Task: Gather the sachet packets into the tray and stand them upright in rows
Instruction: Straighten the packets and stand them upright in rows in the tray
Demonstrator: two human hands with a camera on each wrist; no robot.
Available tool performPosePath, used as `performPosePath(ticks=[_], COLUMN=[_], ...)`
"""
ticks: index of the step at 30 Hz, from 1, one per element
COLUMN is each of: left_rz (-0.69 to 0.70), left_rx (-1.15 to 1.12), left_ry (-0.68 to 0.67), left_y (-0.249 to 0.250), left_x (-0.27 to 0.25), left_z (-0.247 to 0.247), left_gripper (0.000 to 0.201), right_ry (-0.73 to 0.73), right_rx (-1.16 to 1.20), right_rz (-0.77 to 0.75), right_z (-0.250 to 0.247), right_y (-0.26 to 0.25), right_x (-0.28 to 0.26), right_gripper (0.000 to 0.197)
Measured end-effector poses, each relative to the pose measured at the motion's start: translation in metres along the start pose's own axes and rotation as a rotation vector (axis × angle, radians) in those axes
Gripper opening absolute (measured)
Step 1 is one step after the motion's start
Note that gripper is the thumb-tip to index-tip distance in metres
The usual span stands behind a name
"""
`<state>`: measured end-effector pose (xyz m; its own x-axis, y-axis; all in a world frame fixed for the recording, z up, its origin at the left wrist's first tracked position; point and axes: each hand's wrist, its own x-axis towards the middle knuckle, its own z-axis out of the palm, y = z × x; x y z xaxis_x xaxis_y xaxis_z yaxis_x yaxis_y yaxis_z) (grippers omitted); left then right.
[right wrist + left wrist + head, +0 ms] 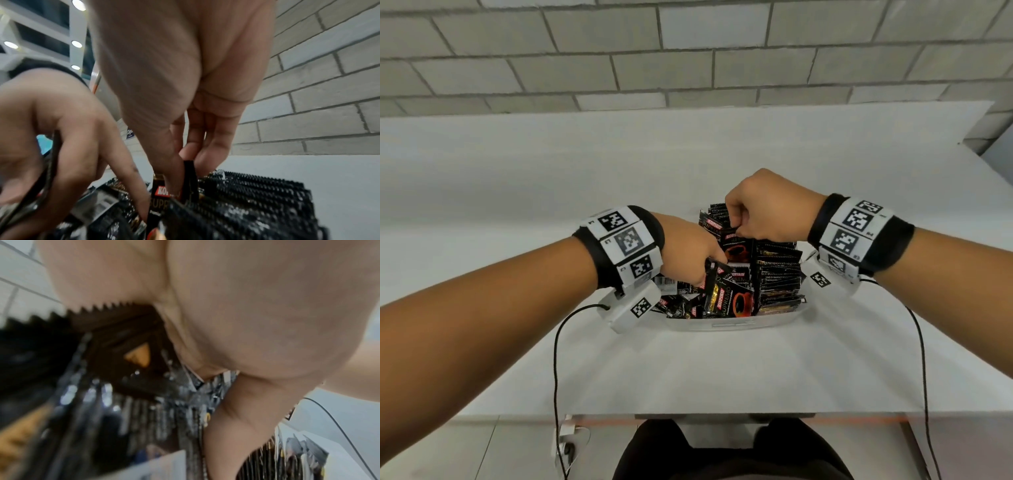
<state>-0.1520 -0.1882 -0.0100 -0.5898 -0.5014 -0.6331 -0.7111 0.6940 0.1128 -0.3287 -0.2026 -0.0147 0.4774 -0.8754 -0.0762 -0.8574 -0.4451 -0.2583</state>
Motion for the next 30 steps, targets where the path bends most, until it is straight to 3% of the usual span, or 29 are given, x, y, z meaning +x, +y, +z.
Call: performPosePath(ticks=[3, 6, 10, 14, 16, 20, 25, 30], left_rz=[0.001, 0.011, 0.040, -0.021, -0.083, -0.175, -0.139, -0.124], left_rx=[-0.029, -0.107, -0.289, -0.434, -0.476, -0.505, -0.509, -0.537], left_ry=[0.010, 0.053, 0.208, 0.437, 0.489, 0.504, 0.452, 0.411], left_y=[-0.002, -0.008, -0.017, -0.034, -0.047, -0.060, -0.054, -0.049], left_x=[-0.001, -0.004, -0.015, -0.035, -0.044, -0.058, -0.066, -0.063], left_z=[0.000, -0.002, -0.003, -0.007, -0.005, 0.005, 0.022, 0.034], left_gripper=[0.040, 0.021, 0.016, 0.011, 0.008, 0.010, 0.010, 0.028], right_ry=[-0.030, -0.033, -0.013, 0.055, 0.103, 0.054, -0.041, -0.084], right_rx=[-0.045, -0.039, 0.017, 0.114, 0.111, 0.039, -0.023, -0.080], right_rz=[-0.003, 0.029, 0.061, 0.070, 0.057, 0.027, 0.012, 0.040], right_z=[0.007, 0.007, -0.001, -0.009, -0.012, -0.008, 0.000, 0.003], right_y=[-0.001, 0.000, 0.005, 0.009, 0.007, -0.002, -0.011, -0.016], right_x=[0.002, 0.004, 0.004, 0.004, 0.009, 0.028, 0.050, 0.062], right_gripper=[0.014, 0.023, 0.038, 0.027, 0.020, 0.025, 0.035, 0.031])
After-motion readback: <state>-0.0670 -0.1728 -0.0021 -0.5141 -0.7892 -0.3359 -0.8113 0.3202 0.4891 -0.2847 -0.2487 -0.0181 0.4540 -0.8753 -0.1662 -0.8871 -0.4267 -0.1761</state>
